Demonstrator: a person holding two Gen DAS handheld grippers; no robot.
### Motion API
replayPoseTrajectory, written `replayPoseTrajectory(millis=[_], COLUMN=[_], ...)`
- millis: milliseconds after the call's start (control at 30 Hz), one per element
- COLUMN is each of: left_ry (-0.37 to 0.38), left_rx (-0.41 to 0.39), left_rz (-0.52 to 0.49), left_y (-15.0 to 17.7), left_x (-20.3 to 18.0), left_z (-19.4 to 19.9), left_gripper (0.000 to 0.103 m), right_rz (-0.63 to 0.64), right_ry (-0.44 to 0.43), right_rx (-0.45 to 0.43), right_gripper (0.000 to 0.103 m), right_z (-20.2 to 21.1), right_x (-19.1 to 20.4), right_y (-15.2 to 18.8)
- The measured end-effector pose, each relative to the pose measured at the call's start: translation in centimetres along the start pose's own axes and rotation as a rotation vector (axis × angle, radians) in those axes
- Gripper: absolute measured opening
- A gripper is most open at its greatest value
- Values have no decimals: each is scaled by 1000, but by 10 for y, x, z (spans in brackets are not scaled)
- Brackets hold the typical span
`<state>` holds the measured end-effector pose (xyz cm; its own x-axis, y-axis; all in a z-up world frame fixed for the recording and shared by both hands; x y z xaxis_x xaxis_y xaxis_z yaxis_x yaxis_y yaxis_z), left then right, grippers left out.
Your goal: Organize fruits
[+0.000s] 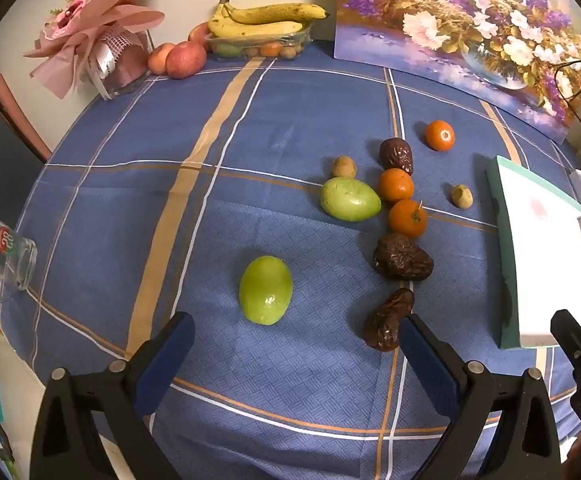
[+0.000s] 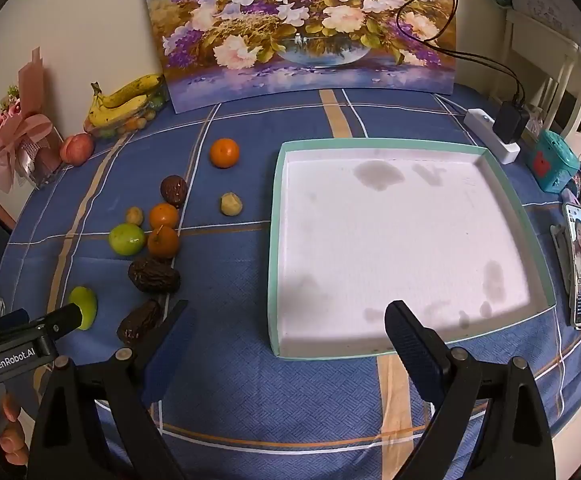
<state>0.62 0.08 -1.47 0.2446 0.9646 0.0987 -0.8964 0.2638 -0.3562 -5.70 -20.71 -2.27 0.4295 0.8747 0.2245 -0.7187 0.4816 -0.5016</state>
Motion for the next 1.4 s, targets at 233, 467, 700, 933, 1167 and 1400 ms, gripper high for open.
replayPoseTrajectory(millis=[233, 467, 700, 933, 1167, 1400], left_ry=[9, 5, 1, 3, 3, 4], left_rx=[-2, -6, -6, -8, -10, -9], left_rz=[0, -6, -3, -3, -3, -1], left_y=[0, 0, 0, 0, 0, 0], left_x=[0, -2, -1, -1, 0, -1], left_z=[0, -1, -1, -1, -1, -1], left_gripper=[103, 103, 102, 102, 102, 103], right_rz=[-1, -2, -5, -6, -7, -7], right_ry=[-1, -3, -5, -7, -8, -8], right_rx=[2, 4, 2, 0, -1, -1], right_gripper=[95, 95, 95, 95, 95, 95], right_z=[-3, 1, 1, 1, 1, 1], right_x=[0, 0, 0, 0, 0, -1], right_y=[2, -1, 0, 0, 0, 0])
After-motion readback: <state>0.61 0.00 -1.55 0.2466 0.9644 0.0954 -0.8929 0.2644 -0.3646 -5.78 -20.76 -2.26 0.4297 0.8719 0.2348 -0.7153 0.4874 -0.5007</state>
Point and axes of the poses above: each gripper's, at about its wrist camera, not at the fingertips, and z roughly against the way its jaws point, x to its left, y to its underside, the point moved 2 cm from there along -z, roughly the way its jaws point, and after that the axes turned 14 degrees about -z, right-handed, at the moved point
